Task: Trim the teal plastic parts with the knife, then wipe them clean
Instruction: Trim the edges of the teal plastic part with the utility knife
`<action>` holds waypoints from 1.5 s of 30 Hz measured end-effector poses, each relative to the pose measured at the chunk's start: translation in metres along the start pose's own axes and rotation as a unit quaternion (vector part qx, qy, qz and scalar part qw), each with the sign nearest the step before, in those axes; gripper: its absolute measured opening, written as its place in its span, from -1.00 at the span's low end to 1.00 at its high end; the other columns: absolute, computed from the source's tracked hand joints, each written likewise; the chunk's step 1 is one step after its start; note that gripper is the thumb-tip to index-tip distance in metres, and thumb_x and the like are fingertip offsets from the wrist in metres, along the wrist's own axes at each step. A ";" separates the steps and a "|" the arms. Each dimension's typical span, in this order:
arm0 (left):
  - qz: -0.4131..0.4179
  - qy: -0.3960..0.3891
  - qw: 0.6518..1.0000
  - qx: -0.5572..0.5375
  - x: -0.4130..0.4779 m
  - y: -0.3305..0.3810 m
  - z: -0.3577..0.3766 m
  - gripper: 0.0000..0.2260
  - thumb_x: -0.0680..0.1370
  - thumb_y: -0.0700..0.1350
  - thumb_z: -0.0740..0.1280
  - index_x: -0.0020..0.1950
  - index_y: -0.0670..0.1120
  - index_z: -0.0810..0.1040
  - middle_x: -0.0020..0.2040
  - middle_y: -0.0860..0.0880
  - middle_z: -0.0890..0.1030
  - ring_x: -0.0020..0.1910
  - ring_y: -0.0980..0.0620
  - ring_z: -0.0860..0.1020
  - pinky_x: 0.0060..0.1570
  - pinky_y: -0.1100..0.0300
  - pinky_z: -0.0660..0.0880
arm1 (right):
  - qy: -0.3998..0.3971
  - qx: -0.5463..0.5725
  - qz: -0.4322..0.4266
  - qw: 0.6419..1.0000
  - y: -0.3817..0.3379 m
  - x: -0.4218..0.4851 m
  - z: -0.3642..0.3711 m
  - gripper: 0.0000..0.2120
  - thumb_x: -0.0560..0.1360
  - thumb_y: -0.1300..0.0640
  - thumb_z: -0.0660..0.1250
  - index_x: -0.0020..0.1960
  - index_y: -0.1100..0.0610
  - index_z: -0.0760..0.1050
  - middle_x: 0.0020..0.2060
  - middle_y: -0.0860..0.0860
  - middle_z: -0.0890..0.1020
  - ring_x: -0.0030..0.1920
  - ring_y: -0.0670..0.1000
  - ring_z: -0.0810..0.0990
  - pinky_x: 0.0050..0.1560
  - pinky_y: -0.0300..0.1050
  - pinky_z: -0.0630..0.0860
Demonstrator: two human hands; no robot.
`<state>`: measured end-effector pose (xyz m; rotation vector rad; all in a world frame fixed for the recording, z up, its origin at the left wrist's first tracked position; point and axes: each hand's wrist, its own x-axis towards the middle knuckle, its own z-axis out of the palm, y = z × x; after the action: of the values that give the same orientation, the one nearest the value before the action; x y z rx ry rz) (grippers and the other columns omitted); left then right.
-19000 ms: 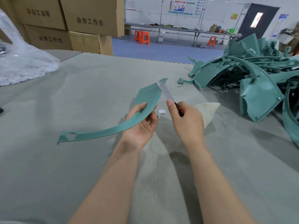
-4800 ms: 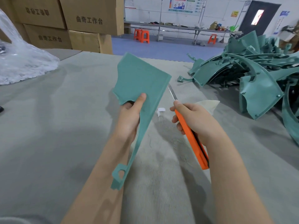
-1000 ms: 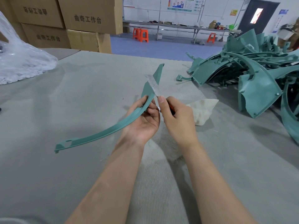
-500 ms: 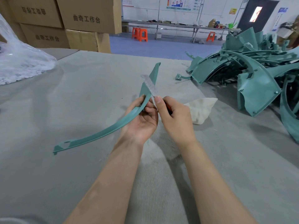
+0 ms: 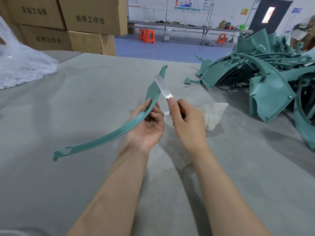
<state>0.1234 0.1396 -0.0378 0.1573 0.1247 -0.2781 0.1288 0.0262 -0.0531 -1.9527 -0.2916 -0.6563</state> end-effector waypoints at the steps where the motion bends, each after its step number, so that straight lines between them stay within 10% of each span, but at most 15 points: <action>1: -0.007 -0.001 1.000 -0.001 0.000 -0.001 0.001 -0.97 0.40 -0.27 0.34 -0.20 -0.23 0.56 -0.37 -0.08 0.59 -0.52 0.10 0.55 -0.55 0.36 0.46 | 0.003 0.000 0.004 1.000 0.000 0.000 0.000 -0.53 0.52 -0.24 0.14 -0.37 0.08 0.25 -0.52 0.01 0.32 -0.44 -0.01 0.28 -0.38 -0.01 0.30; 23: 0.019 0.015 1.000 -0.006 0.005 0.001 0.000 -0.74 0.50 -0.27 0.28 -0.39 -0.25 0.54 -0.41 -0.08 0.52 -0.55 0.12 0.51 -0.56 0.40 0.44 | -0.046 -0.024 -0.033 0.998 -0.003 -0.006 0.005 -0.61 0.58 -0.11 0.23 -0.36 0.01 0.28 -0.55 -0.10 0.30 -0.47 -0.05 0.29 -0.38 -0.08 0.28; 45: 0.002 -0.002 1.000 -0.007 0.000 -0.001 0.004 -0.93 0.36 -0.28 0.34 -0.32 -0.26 0.57 -0.39 -0.07 0.55 -0.53 0.11 0.54 -0.57 0.37 0.45 | -0.007 -0.026 -0.022 0.999 -0.002 -0.003 0.003 -0.59 0.56 -0.17 0.18 -0.40 -0.07 0.19 -0.56 -0.13 0.33 -0.50 -0.08 0.26 -0.39 -0.20 0.19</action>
<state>0.1234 0.1382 -0.0342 0.1433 0.1213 -0.2728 0.1266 0.0298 -0.0545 -2.0050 -0.3292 -0.6856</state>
